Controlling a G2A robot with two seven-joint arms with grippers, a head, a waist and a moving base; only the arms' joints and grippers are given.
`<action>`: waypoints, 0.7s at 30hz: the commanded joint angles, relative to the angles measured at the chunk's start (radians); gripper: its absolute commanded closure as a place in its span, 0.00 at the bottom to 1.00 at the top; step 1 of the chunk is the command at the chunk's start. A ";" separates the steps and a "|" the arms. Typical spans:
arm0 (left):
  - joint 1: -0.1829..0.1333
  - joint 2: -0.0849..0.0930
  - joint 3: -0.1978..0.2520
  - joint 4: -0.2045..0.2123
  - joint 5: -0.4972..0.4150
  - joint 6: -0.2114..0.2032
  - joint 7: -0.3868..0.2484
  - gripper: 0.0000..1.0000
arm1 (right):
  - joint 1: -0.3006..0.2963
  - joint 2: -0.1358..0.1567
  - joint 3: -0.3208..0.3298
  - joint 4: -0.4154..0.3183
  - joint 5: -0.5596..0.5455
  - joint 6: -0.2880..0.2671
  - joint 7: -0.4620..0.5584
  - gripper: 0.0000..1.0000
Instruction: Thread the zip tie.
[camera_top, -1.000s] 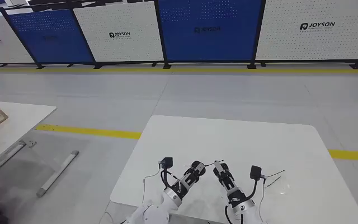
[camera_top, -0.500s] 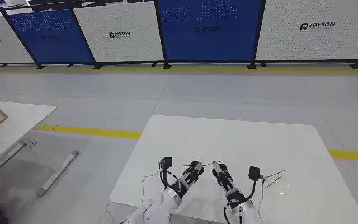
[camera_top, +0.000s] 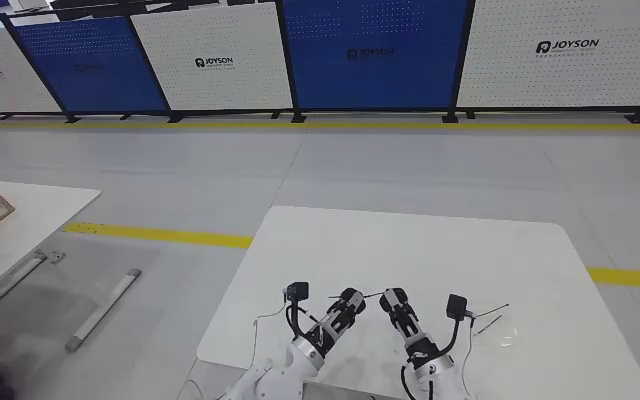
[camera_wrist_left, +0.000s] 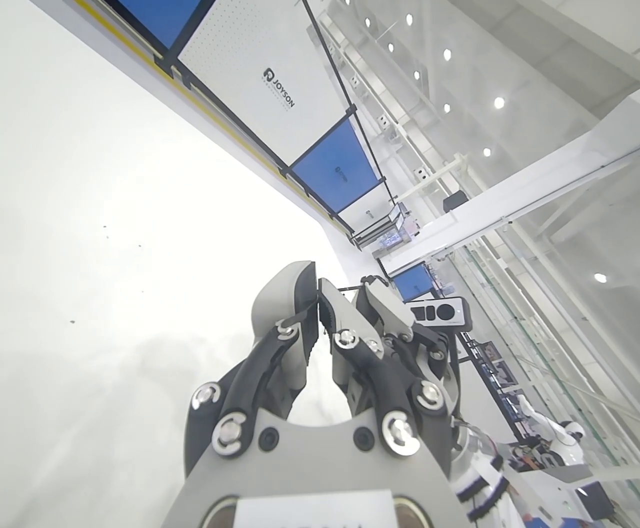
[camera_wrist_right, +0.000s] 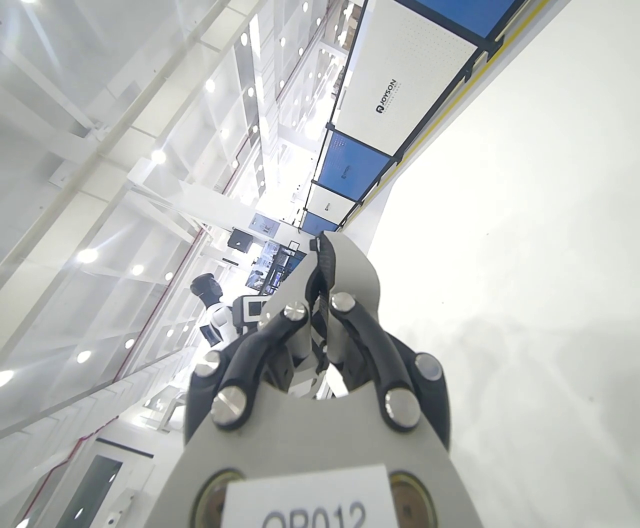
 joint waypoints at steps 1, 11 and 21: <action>0.001 0.000 0.000 -0.002 -0.007 -0.005 -0.001 1.00 | 0.000 0.000 0.001 0.001 -0.001 -0.001 0.001 1.00; 0.007 0.002 -0.001 -0.013 -0.040 -0.041 -0.035 1.00 | -0.006 0.000 0.004 0.001 -0.014 -0.014 0.015 1.00; 0.005 0.002 0.003 -0.016 -0.024 -0.024 -0.035 0.69 | -0.020 0.001 0.019 -0.008 -0.020 -0.024 0.006 1.00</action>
